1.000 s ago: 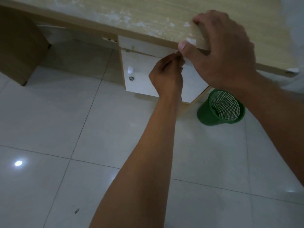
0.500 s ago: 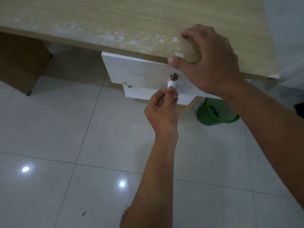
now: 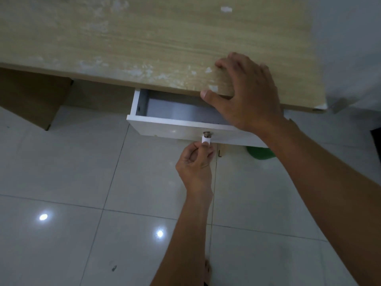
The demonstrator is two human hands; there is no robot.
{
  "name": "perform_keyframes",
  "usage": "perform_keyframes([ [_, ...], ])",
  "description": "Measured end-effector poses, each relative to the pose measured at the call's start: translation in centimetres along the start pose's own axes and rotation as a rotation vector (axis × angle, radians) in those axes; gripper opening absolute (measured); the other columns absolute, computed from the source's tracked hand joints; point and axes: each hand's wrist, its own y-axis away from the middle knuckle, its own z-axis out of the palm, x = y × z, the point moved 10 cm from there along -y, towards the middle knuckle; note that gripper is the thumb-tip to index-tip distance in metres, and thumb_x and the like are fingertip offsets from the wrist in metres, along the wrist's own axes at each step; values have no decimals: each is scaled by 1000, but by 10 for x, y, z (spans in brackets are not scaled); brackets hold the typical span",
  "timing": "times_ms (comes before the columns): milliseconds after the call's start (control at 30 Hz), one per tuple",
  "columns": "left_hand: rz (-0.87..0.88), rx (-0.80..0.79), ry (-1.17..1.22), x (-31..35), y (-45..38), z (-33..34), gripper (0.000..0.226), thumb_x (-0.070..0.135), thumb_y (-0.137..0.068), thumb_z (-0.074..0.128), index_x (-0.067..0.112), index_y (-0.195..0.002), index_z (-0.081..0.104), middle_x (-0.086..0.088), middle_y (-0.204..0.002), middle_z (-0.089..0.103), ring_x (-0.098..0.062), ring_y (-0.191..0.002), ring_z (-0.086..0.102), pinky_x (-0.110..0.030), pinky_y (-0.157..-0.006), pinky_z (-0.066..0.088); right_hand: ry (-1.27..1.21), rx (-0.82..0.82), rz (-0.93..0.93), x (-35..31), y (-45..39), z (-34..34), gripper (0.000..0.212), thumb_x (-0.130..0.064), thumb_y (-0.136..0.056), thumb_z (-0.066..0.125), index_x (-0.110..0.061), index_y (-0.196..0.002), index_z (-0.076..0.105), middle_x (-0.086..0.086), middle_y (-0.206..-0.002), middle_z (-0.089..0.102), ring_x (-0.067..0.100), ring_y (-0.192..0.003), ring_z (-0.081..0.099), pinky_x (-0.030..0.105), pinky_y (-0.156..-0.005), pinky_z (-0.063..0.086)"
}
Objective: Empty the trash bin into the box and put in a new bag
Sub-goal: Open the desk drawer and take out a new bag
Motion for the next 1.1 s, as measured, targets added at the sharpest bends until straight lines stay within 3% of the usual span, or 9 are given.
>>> perform_keyframes([
  [600,-54,24,-29,-15,23,-30,6,1,-90,71,-1,-96,69,-19,-88,74,-18,-72,70,-44,-91,61,0,-31,9,3,2,3,77,-77,-85,46,-31,-147,43,-3,-162,34,19,-154,25,52,-126,12],
  [800,-60,58,-41,-20,28,-44,4,-5,-91,68,-2,-91,67,-14,-78,73,-16,-66,68,-44,-91,61,4,-27,-1,2,3,4,78,-77,-88,45,-30,-150,41,-3,-164,30,19,-155,22,51,-127,10],
  [1033,-100,96,-30,-37,37,-66,10,-8,-91,66,1,-86,67,-14,-74,71,-18,-67,68,-44,-91,60,29,0,-21,-1,3,4,74,-75,-89,45,-28,-146,46,-1,-161,38,20,-153,28,54,-125,12],
  [1100,-103,91,-27,-38,37,-66,9,-7,-91,66,1,-86,67,-14,-74,72,-18,-67,68,-43,-90,61,-4,127,-80,-11,14,-9,63,-65,-93,53,-22,-138,56,2,-151,50,23,-146,41,56,-124,17],
])
